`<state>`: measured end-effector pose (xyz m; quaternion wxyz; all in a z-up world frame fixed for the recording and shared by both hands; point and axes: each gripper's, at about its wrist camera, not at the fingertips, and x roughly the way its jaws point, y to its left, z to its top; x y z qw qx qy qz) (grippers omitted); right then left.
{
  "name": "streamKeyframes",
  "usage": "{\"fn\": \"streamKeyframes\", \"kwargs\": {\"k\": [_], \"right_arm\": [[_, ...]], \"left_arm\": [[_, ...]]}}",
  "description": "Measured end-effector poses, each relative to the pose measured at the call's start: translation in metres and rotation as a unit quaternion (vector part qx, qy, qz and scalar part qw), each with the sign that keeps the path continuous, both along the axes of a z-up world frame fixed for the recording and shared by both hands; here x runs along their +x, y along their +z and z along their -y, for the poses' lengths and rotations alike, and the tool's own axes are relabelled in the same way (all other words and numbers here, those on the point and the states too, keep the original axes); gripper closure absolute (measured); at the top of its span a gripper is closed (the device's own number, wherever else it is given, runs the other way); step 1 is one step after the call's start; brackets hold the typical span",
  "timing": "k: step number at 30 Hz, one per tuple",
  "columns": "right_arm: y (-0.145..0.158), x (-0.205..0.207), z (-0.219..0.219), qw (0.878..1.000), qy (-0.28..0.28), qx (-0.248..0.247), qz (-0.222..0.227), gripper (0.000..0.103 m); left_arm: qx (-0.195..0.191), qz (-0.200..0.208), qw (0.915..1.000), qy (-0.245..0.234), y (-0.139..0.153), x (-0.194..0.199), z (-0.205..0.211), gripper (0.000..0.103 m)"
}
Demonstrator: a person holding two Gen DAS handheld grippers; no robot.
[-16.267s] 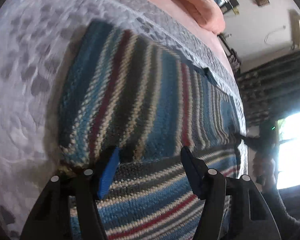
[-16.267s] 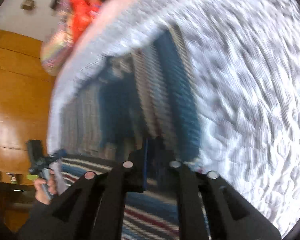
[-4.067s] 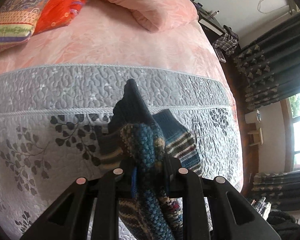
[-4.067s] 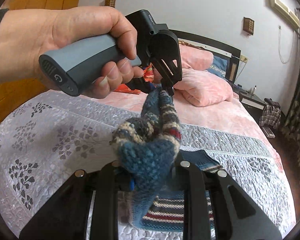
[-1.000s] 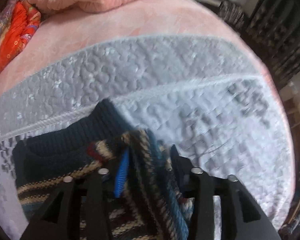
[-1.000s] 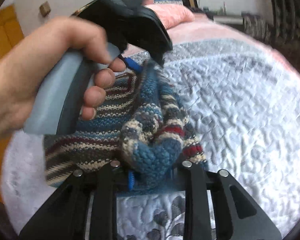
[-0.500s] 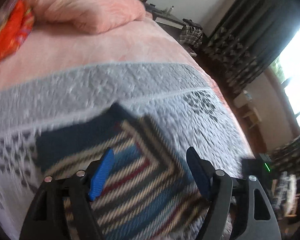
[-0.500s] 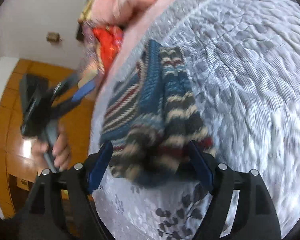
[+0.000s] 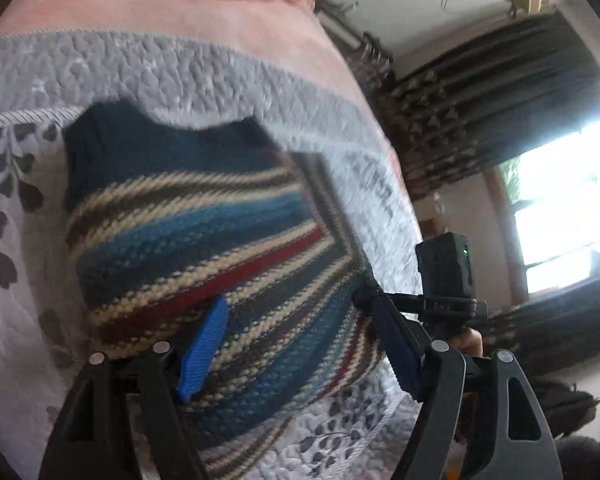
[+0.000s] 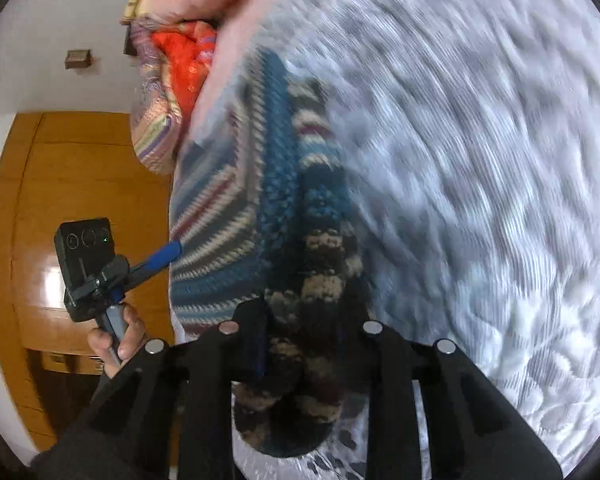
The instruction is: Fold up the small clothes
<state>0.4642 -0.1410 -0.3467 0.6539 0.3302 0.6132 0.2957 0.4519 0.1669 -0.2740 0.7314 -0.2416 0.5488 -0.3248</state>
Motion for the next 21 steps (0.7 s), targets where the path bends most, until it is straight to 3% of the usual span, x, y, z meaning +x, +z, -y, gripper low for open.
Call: {"fn": "streamKeyframes", "kwargs": {"k": [1, 4, 7, 10, 11, 13, 14, 16, 18, 20, 21], "right_arm": [[0.004, -0.003, 0.001, 1.0, 0.0, 0.004, 0.009, 0.068], [0.035, -0.014, 0.011, 0.998, -0.02, 0.006, 0.058, 0.059], [0.058, -0.028, 0.011, 0.996, -0.004, -0.004, 0.087, 0.059], [0.063, -0.039, -0.004, 0.994, 0.042, -0.014, 0.095, 0.059], [0.057, -0.038, -0.011, 0.994, 0.052, -0.032, 0.09, 0.06], [0.038, -0.034, -0.018, 0.993, 0.059, -0.067, 0.072, 0.087], [0.031, -0.033, -0.017, 0.994, 0.057, -0.07, 0.062, 0.093], [0.006, -0.026, -0.01, 0.996, 0.039, -0.07, 0.03, 0.096], [-0.012, -0.024, 0.001, 0.999, 0.014, -0.031, 0.003, 0.097], [-0.008, -0.026, -0.003, 0.999, 0.018, -0.038, 0.013, 0.096], [-0.003, -0.026, -0.008, 0.998, 0.023, -0.046, 0.02, 0.095]], "left_arm": [[0.005, -0.003, 1.0, 0.001, -0.004, 0.001, 0.002, 0.028], [0.015, -0.013, 0.9998, 0.006, -0.012, 0.004, 0.006, 0.03], [-0.048, -0.003, 0.9988, -0.005, 0.008, -0.001, 0.004, 0.03], [-0.076, -0.006, 0.9963, -0.042, 0.014, -0.009, 0.018, 0.03], [-0.058, -0.014, 0.9973, -0.041, 0.008, -0.006, 0.023, 0.03], [-0.034, -0.032, 0.9984, -0.033, -0.007, 0.002, 0.028, 0.03], [-0.032, -0.044, 0.998, -0.031, -0.016, 0.006, 0.03, 0.03], [-0.022, -0.057, 0.9978, -0.027, -0.029, 0.011, 0.037, 0.031], [-0.017, -0.055, 0.998, -0.026, -0.032, 0.011, 0.043, 0.031], [-0.01, -0.053, 0.9983, -0.024, -0.025, 0.009, 0.045, 0.033], [-0.029, -0.048, 0.9982, -0.021, -0.016, 0.006, 0.043, 0.033]]}}
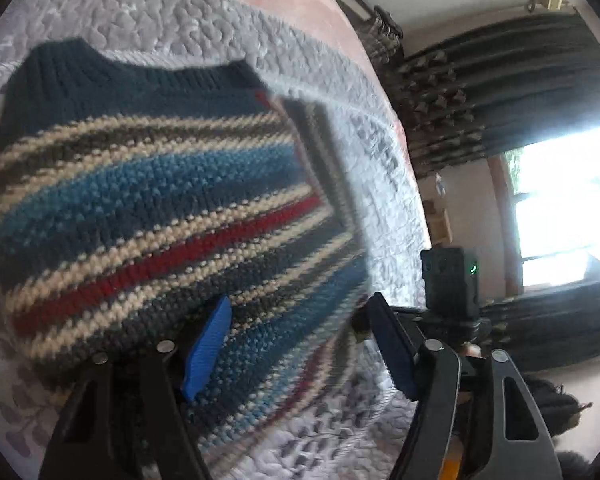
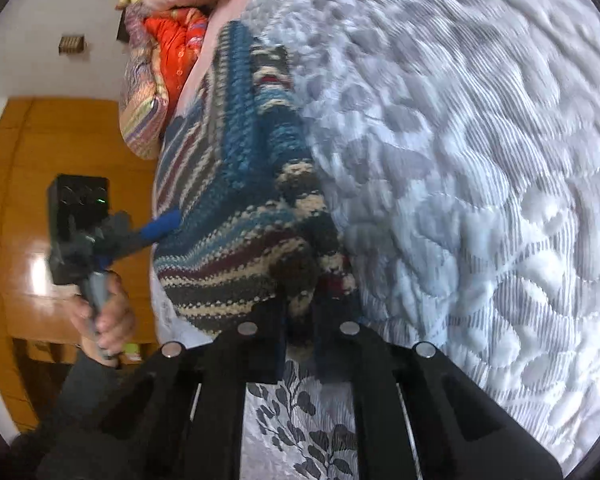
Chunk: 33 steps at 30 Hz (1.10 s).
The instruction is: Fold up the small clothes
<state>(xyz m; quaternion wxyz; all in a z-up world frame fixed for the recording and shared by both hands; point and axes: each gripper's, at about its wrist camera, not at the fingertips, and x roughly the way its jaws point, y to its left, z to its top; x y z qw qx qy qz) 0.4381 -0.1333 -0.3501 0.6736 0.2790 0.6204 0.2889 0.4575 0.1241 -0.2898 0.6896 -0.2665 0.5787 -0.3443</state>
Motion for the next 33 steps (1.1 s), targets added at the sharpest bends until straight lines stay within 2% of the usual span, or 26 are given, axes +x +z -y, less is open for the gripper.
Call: {"fn": "streamKeyframes", "kwargs": {"k": [2, 3, 4, 6, 7, 8, 9, 10, 11, 12, 13, 15, 16, 18, 20, 21, 22, 23, 24, 25, 26, 28, 29, 31, 33], "right_arm": [[0.012, -0.002, -0.005, 1.0, 0.01, -0.006, 0.011, 0.093], [0.015, -0.001, -0.008, 1.0, 0.012, -0.009, 0.015, 0.094], [0.014, 0.002, -0.008, 1.0, 0.013, -0.014, 0.013, 0.094], [0.003, 0.007, -0.012, 1.0, 0.011, -0.019, 0.001, 0.095], [0.001, 0.009, -0.01, 1.0, 0.008, -0.018, -0.002, 0.095], [0.004, 0.01, -0.01, 1.0, 0.009, -0.021, 0.0, 0.094], [0.011, 0.01, -0.009, 1.0, 0.012, -0.027, 0.009, 0.089], [0.026, 0.006, -0.005, 0.999, 0.011, -0.035, 0.031, 0.086], [0.039, 0.002, -0.005, 0.998, 0.009, -0.046, 0.053, 0.085], [0.059, -0.004, -0.009, 0.994, 0.011, -0.058, 0.089, 0.085], [0.069, -0.008, -0.016, 0.993, 0.019, -0.059, 0.105, 0.085], [0.079, -0.015, -0.035, 0.989, 0.048, -0.057, 0.125, 0.085], [0.077, -0.016, -0.05, 0.987, 0.068, -0.064, 0.129, 0.085], [0.055, -0.012, -0.064, 0.986, 0.088, -0.084, 0.11, 0.085], [0.03, -0.006, -0.065, 0.982, 0.091, -0.137, 0.09, 0.087], [0.023, -0.002, -0.061, 0.983, 0.086, -0.138, 0.082, 0.087], [0.026, 0.0, -0.053, 0.988, 0.074, -0.113, 0.071, 0.087], [0.033, 0.0, -0.047, 0.989, 0.069, -0.102, 0.075, 0.086], [0.043, -0.001, -0.042, 0.99, 0.067, -0.093, 0.086, 0.081], [0.055, -0.002, -0.034, 0.99, 0.057, -0.084, 0.097, 0.08], [0.064, 0.0, -0.028, 0.991, 0.046, -0.073, 0.103, 0.079], [0.077, 0.016, -0.02, 0.992, 0.021, -0.06, 0.108, 0.07], [0.077, 0.027, -0.02, 0.993, 0.014, -0.053, 0.106, 0.069], [0.071, 0.054, -0.03, 0.995, 0.016, -0.036, 0.087, 0.068], [0.055, 0.071, -0.033, 0.996, 0.008, -0.046, 0.077, 0.068]], "left_arm": [[-0.04, 0.02, 0.9987, -0.025, 0.018, -0.016, -0.001, 0.033], [-0.039, 0.032, 0.998, -0.039, 0.023, -0.026, 0.002, 0.033], [-0.026, 0.027, 0.9983, -0.046, 0.016, -0.031, 0.004, 0.033], [-0.001, -0.02, 0.9987, -0.048, -0.02, -0.03, 0.006, 0.052], [0.003, -0.041, 0.998, -0.049, -0.036, -0.03, 0.005, 0.081], [0.002, -0.063, 0.9971, -0.044, -0.048, -0.028, 0.003, 0.098], [-0.009, -0.076, 0.9967, -0.028, -0.052, -0.027, -0.004, 0.099], [-0.026, -0.072, 0.9968, -0.022, -0.047, -0.028, -0.009, 0.091], [-0.041, -0.062, 0.9971, -0.018, -0.042, -0.029, -0.012, 0.073], [-0.062, -0.044, 0.997, -0.016, -0.029, -0.035, -0.016, 0.065], [-0.074, -0.032, 0.9966, -0.017, -0.021, -0.04, -0.017, 0.057], [-0.087, -0.021, 0.9954, -0.034, -0.013, -0.054, -0.014, 0.056], [-0.075, -0.021, 0.9963, -0.037, -0.016, -0.058, -0.013, 0.056], [-0.015, -0.028, 0.9989, -0.036, -0.034, -0.061, -0.007, 0.056], [0.009, -0.036, 0.9988, -0.033, -0.051, -0.064, -0.007, 0.062], [0.0, -0.042, 0.9987, -0.027, -0.055, -0.065, -0.009, 0.062], [-0.003, -0.043, 0.9987, -0.025, -0.053, -0.066, -0.01, 0.061], [-0.003, -0.039, 0.9989, -0.027, -0.049, -0.067, -0.01, 0.055], [-0.006, -0.03, 0.999, -0.031, -0.042, -0.071, -0.011, 0.051], [-0.008, -0.021, 0.9991, -0.036, -0.037, -0.073, -0.01, 0.043], [-0.008, -0.015, 0.999, -0.042, -0.033, -0.076, -0.009, 0.041], [0.008, -0.004, 0.9987, -0.049, -0.03, -0.08, -0.005, 0.041], [0.008, -0.003, 0.9988, -0.047, -0.028, -0.08, -0.004, 0.041], [-0.007, 0.002, 0.9994, -0.034, -0.022, -0.074, -0.003, 0.041], [-0.029, 0.013, 0.9991, -0.028, -0.017, -0.072, 0.006, 0.041]]}}
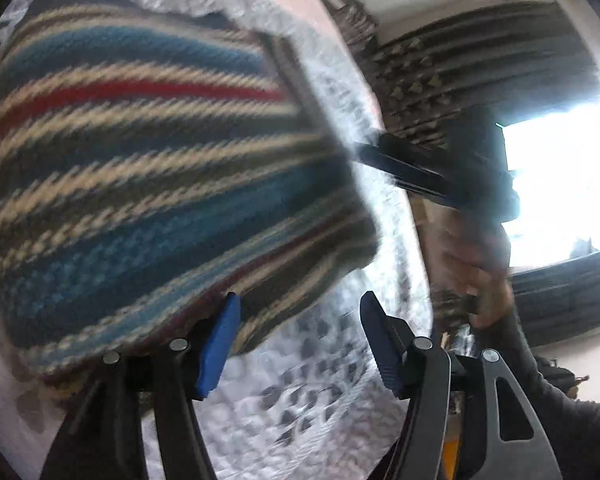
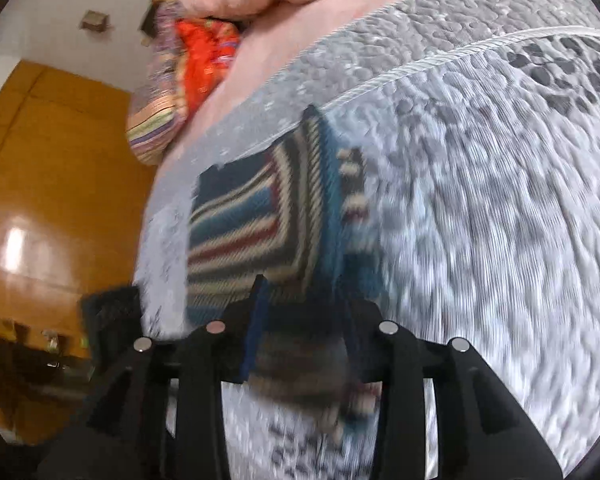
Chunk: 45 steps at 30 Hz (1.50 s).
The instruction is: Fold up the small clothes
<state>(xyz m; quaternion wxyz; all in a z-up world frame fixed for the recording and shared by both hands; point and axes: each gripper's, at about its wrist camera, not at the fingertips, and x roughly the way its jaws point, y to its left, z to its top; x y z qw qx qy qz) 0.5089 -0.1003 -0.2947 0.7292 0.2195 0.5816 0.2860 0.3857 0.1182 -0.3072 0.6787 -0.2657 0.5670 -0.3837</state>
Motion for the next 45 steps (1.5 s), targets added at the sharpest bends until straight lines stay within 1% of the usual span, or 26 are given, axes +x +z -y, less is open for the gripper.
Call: {"fn": "streamKeyframes", "kwargs": {"k": [2, 3, 4, 6, 7, 9, 11, 13, 15, 18, 21, 22, 23, 25, 27, 28, 29, 32, 34, 36, 37, 38, 39, 41, 43, 45], "right_arm": [[-0.016, 0.02, -0.006, 1.0, 0.0, 0.004, -0.021, 0.068], [-0.024, 0.024, -0.01, 1.0, 0.005, 0.002, -0.027, 0.077], [-0.028, 0.026, -0.011, 1.0, 0.008, -0.01, -0.024, 0.092], [-0.036, 0.029, -0.006, 0.999, -0.003, -0.031, -0.024, 0.093], [-0.048, 0.031, 0.0, 0.999, -0.019, -0.026, -0.042, 0.093], [-0.051, 0.031, 0.002, 0.998, -0.024, -0.017, -0.046, 0.093], [-0.031, 0.03, 0.002, 1.0, -0.014, 0.005, -0.027, 0.088], [-0.008, 0.036, -0.002, 1.0, -0.019, -0.005, 0.009, 0.088], [0.012, 0.049, -0.007, 0.998, -0.034, -0.025, 0.048, 0.087], [0.019, 0.064, -0.027, 0.999, -0.004, -0.007, 0.052, 0.088], [-0.007, 0.076, -0.049, 0.998, 0.026, -0.051, 0.015, 0.087], [-0.021, 0.076, -0.049, 0.996, 0.027, -0.085, 0.007, 0.103], [-0.034, 0.078, -0.046, 0.993, 0.027, -0.115, 0.005, 0.103], [-0.042, 0.081, -0.032, 0.995, 0.009, -0.096, -0.011, 0.103], [-0.032, 0.078, -0.027, 0.996, 0.006, -0.086, -0.008, 0.103], [-0.02, 0.07, -0.026, 0.997, 0.011, -0.079, 0.0, 0.097], [-0.009, 0.06, -0.025, 0.998, 0.019, -0.067, 0.007, 0.096], [0.017, 0.019, -0.022, 0.998, 0.059, -0.006, 0.017, 0.096], [0.01, -0.001, -0.018, 0.997, 0.08, -0.007, 0.004, 0.096], [-0.019, -0.007, -0.012, 0.994, 0.082, -0.078, -0.006, 0.103], [-0.029, -0.008, -0.009, 0.993, 0.075, -0.088, -0.009, 0.103], [-0.036, -0.005, -0.001, 0.996, 0.058, -0.07, -0.024, 0.103], [-0.035, -0.004, 0.005, 0.997, 0.043, -0.051, -0.036, 0.103], [-0.01, -0.013, 0.004, 0.998, 0.052, -0.043, -0.009, 0.099], [0.014, -0.027, 0.001, 0.998, 0.065, -0.012, 0.009, 0.097], [0.019, -0.04, -0.002, 0.997, 0.082, 0.011, 0.005, 0.097]], "left_arm": [[-0.018, -0.004, 0.9998, -0.008, 0.001, 0.002, 0.013, 0.041], [-0.017, 0.0, 0.9998, -0.013, 0.0, 0.005, 0.022, 0.041], [-0.014, 0.001, 0.9997, -0.019, -0.003, 0.008, 0.03, 0.041], [0.011, -0.012, 0.9996, -0.024, -0.017, 0.011, 0.043, 0.041], [0.022, -0.018, 0.9993, -0.027, -0.025, 0.012, 0.051, 0.042], [0.02, -0.02, 0.9992, -0.028, -0.025, 0.012, 0.053, 0.042], [0.0, -0.021, 0.9993, -0.03, -0.014, 0.012, 0.049, 0.042], [-0.038, -0.006, 0.999, -0.021, 0.005, 0.007, 0.033, 0.041], [-0.057, 0.013, 0.9983, 0.005, 0.025, 0.006, 0.007, 0.041], [-0.082, 0.025, 0.9938, 0.071, 0.042, 0.017, -0.044, 0.034], [-0.078, 0.009, 0.9905, 0.113, 0.036, 0.032, -0.081, 0.033], [-0.068, 0.004, 0.9904, 0.12, 0.032, 0.038, -0.088, 0.033], [-0.054, 0.002, 0.9907, 0.125, 0.027, 0.043, -0.091, 0.033], [-0.02, -0.029, 0.9899, 0.138, 0.006, 0.057, -0.1, 0.033], [-0.023, -0.054, 0.989, 0.136, -0.007, 0.065, -0.107, 0.033], [-0.025, -0.054, 0.9889, 0.136, -0.005, 0.064, -0.109, 0.033], [-0.029, -0.05, 0.9892, 0.135, 0.0, 0.063, -0.112, 0.033], [-0.085, -0.008, 0.9908, 0.106, 0.022, 0.051, -0.113, 0.033], [-0.066, -0.004, 0.9948, 0.078, 0.02, 0.046, -0.098, 0.033], [-0.005, -0.023, 0.9971, 0.072, -0.002, 0.05, -0.089, 0.038], [0.013, -0.023, 0.9975, 0.066, -0.012, 0.053, -0.086, 0.05], [0.017, -0.028, 0.997, 0.07, -0.016, 0.056, -0.087, 0.056], [0.017, -0.033, 0.9964, 0.076, -0.015, 0.056, -0.089, 0.056], [0.016, -0.024, 0.9963, 0.081, 0.001, 0.052, -0.095, 0.05], [-0.012, 0.005, 0.9981, 0.061, 0.025, 0.033, -0.098, 0.049], [-0.027, 0.015, 0.9988, 0.037, 0.028, 0.015, -0.096, 0.049]]}}
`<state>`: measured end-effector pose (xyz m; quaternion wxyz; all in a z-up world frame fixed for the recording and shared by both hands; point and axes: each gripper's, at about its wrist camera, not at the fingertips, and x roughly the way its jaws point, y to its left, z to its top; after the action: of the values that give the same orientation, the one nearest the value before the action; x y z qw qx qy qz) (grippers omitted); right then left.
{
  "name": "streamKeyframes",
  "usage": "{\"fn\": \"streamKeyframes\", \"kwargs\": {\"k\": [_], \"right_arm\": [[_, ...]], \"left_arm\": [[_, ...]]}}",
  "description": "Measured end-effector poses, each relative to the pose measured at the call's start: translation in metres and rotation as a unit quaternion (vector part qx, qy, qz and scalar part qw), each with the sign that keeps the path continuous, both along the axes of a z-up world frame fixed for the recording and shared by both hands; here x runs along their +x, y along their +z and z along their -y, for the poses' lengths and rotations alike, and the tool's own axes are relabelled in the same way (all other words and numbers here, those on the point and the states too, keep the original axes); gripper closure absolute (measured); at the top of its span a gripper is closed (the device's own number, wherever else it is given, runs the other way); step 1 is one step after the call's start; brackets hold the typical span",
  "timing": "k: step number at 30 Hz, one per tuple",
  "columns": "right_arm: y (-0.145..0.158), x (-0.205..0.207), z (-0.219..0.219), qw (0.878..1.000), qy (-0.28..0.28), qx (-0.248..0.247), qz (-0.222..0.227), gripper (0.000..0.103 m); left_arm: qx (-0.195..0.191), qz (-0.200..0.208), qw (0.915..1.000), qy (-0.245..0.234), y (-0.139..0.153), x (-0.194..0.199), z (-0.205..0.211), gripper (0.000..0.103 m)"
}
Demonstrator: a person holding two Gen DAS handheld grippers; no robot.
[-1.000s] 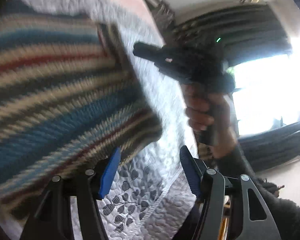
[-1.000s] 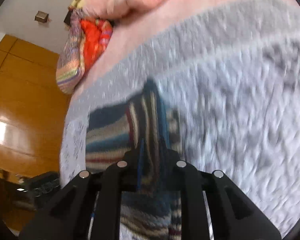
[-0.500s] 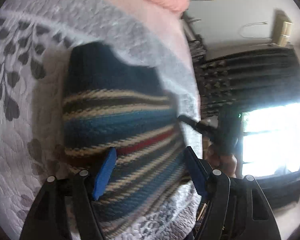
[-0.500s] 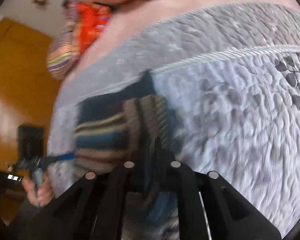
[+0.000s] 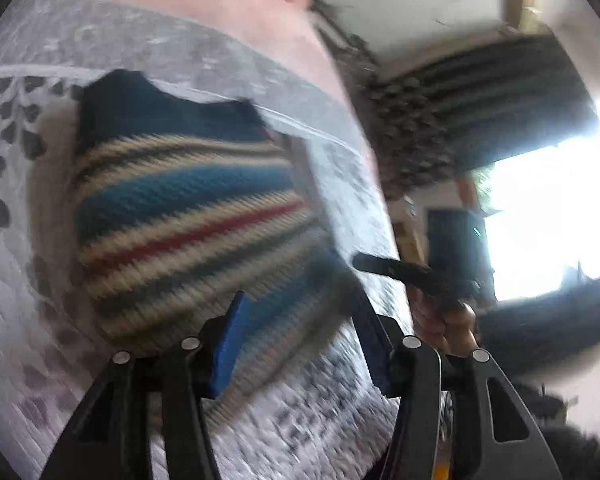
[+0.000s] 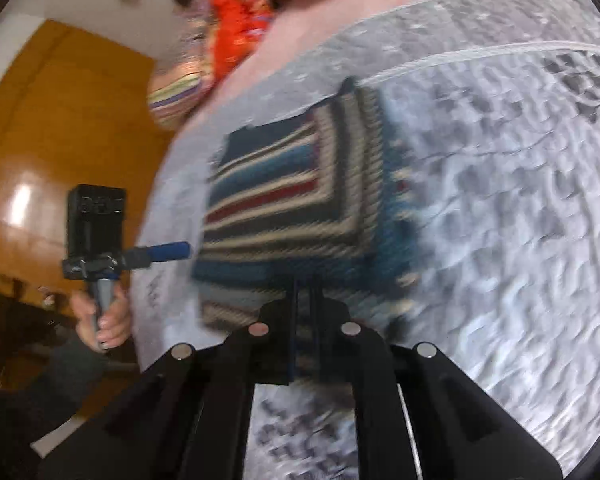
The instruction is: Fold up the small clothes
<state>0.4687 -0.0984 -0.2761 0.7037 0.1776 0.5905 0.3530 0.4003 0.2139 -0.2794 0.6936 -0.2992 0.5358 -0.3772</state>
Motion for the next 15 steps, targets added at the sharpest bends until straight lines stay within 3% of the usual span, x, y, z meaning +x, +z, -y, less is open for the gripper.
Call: {"fn": "streamKeyframes", "kwargs": {"k": [2, 4, 6, 7, 9, 11, 12, 13, 15], "right_arm": [[-0.013, -0.008, 0.0, 1.0, 0.009, -0.026, -0.006, 0.1], [-0.039, -0.007, 0.004, 0.998, -0.001, -0.058, -0.016, 0.103], [-0.053, -0.003, 0.023, 0.998, -0.032, -0.015, -0.052, 0.103], [-0.047, -0.005, 0.024, 0.998, -0.032, -0.019, -0.045, 0.103], [-0.034, -0.011, 0.029, 0.999, -0.031, -0.009, -0.042, 0.103], [-0.021, -0.021, 0.033, 0.999, -0.026, -0.001, -0.031, 0.097], [-0.02, -0.027, 0.034, 0.999, -0.023, 0.001, -0.03, 0.097], [-0.023, -0.027, 0.031, 0.999, -0.024, -0.013, -0.031, 0.103], [-0.036, -0.032, 0.035, 0.997, -0.023, -0.063, -0.039, 0.103]], "left_arm": [[0.004, -0.01, 0.9997, -0.022, -0.008, -0.011, 0.009, 0.049], [0.052, -0.034, 0.9978, -0.024, -0.035, -0.014, 0.018, 0.053], [0.063, -0.061, 0.996, -0.019, -0.058, -0.012, 0.016, 0.069], [0.062, -0.064, 0.996, -0.011, -0.061, -0.012, 0.014, 0.072], [0.043, -0.067, 0.9968, 0.0, -0.053, -0.015, 0.004, 0.069], [0.027, -0.059, 0.9979, -0.008, -0.044, -0.026, -0.004, 0.053], [0.025, -0.056, 0.9981, -0.013, -0.04, -0.031, -0.004, 0.052], [0.027, -0.054, 0.998, -0.017, -0.04, -0.036, -0.005, 0.051], [0.056, -0.066, 0.9962, -0.014, -0.054, -0.046, -0.011, 0.05]]}}
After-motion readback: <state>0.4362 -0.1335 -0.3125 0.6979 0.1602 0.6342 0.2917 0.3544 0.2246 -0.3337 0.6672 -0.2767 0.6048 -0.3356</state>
